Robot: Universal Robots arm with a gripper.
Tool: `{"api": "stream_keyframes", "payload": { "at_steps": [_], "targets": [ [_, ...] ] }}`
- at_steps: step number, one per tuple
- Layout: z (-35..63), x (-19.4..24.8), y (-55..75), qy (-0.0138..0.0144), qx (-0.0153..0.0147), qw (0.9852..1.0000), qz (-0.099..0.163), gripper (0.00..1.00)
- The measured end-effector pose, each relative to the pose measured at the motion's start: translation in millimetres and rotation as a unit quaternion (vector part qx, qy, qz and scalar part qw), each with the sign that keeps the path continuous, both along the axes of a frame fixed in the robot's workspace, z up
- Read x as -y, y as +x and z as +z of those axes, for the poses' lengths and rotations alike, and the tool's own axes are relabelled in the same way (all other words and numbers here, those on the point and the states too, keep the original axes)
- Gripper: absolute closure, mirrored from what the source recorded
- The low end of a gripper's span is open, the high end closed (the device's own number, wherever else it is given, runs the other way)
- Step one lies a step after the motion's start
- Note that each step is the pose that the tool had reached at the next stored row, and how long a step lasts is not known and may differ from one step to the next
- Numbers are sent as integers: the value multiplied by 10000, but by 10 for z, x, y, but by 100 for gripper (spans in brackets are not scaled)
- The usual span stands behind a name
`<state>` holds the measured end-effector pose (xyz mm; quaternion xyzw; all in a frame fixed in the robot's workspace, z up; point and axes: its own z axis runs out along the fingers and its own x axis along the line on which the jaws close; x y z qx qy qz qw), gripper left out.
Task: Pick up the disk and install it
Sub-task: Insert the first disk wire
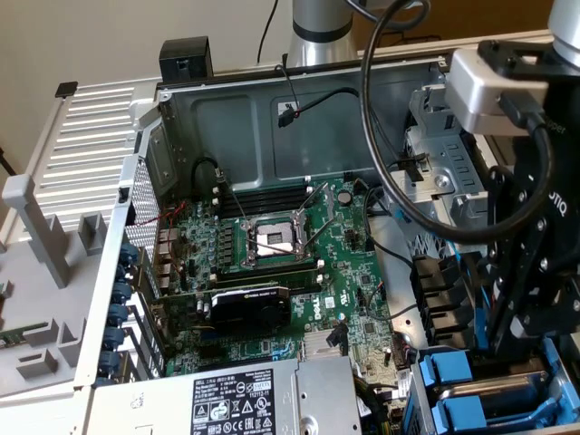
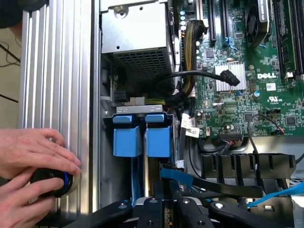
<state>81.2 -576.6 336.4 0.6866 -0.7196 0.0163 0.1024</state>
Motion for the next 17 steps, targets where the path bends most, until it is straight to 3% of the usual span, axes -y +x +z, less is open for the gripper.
{"api": "stream_keyframes", "payload": {
  "at_steps": [4, 17],
  "targets": [
    [0, -1, 17, 0, -36, 10000, -1, 83],
    [-8, 6, 11, 0, -40, 10000, 23, 83]
  ]
}}
